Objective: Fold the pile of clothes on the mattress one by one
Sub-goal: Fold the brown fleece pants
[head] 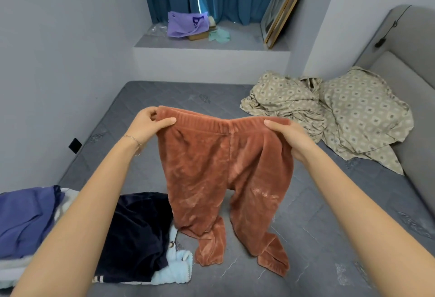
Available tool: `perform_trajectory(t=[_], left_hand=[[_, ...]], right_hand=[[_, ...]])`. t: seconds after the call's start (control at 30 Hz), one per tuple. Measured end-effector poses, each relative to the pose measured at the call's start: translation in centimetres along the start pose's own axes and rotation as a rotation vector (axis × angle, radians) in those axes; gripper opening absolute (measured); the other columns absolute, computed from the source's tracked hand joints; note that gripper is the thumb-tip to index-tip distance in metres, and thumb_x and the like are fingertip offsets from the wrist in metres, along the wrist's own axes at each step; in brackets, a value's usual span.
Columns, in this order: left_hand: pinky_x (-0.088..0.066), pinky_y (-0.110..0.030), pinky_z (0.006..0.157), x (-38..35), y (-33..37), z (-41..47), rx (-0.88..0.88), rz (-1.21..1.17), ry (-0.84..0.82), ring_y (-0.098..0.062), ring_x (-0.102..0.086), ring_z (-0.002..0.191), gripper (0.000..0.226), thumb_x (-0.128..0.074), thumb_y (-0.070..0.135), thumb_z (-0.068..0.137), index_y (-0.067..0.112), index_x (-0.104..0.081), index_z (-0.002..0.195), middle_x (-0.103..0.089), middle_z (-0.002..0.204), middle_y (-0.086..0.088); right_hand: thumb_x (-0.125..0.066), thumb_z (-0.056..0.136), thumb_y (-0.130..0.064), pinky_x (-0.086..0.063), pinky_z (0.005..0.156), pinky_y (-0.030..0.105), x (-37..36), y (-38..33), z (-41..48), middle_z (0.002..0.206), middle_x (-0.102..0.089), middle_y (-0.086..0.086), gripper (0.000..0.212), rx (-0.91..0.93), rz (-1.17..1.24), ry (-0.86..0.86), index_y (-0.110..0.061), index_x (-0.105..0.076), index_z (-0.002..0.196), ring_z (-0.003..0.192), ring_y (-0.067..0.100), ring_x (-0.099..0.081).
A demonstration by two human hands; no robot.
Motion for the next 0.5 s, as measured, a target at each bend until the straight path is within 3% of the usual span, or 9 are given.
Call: perform_trajectory(t=[0.17,0.27,0.37,0.5], left_hand=[[-0.055,-0.028,0.075,-0.2,5.0,1.3,-0.098,-0.432,0.013,-0.013,-0.067,0.097,0.010,-0.061,0.017,0.093,0.022,-0.062,0.102,-0.070,0.102,0.001],[-0.053,-0.031,0.085,-3.2,5.2,1.0,-0.036,-0.491,0.119,-0.018,-0.067,0.099,0.013,-0.052,0.008,0.096,0.007,-0.062,0.105,-0.071,0.105,-0.007],[-0.048,-0.043,0.100,-7.2,4.9,-0.1,0.047,-0.561,0.181,-0.031,-0.060,0.114,0.033,-0.055,0.003,0.094,-0.011,-0.047,0.122,-0.060,0.122,-0.024],[-0.052,-0.025,0.081,-12.4,7.6,-2.2,-0.064,-0.582,0.103,-0.005,-0.064,0.090,0.014,-0.055,0.003,0.094,0.009,-0.047,0.104,-0.063,0.103,-0.006]], right_hand=[[-0.077,0.078,-0.010,-0.058,0.067,0.030,-1.1,-7.3,0.7,0.080,-0.075,0.008,0.009,0.162,0.374,0.071,-0.010,-0.072,0.086,0.075,0.019,-0.072],[-0.077,0.078,-0.009,-0.059,0.079,0.035,-2.4,-8.3,0.6,0.085,-0.075,0.009,0.012,0.207,0.379,0.127,-0.009,-0.071,0.089,0.082,0.021,-0.072],[-0.071,0.084,-0.009,-0.057,0.084,0.034,-4.2,-7.2,-0.2,0.083,-0.073,0.008,0.006,0.182,0.361,0.132,-0.009,-0.070,0.091,0.079,0.019,-0.070],[-0.060,0.093,-0.014,-0.051,0.072,0.032,-7.5,-6.9,-1.7,0.081,-0.065,0.020,0.019,0.218,0.206,-0.012,0.000,-0.067,0.084,0.070,0.022,-0.062]])
Point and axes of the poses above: each hand's wrist, its own z-axis towards the middle knuckle, its own x-axis out of the back of the hand, y = z × x, the point moved 9 cm from there along z, towards the middle knuckle
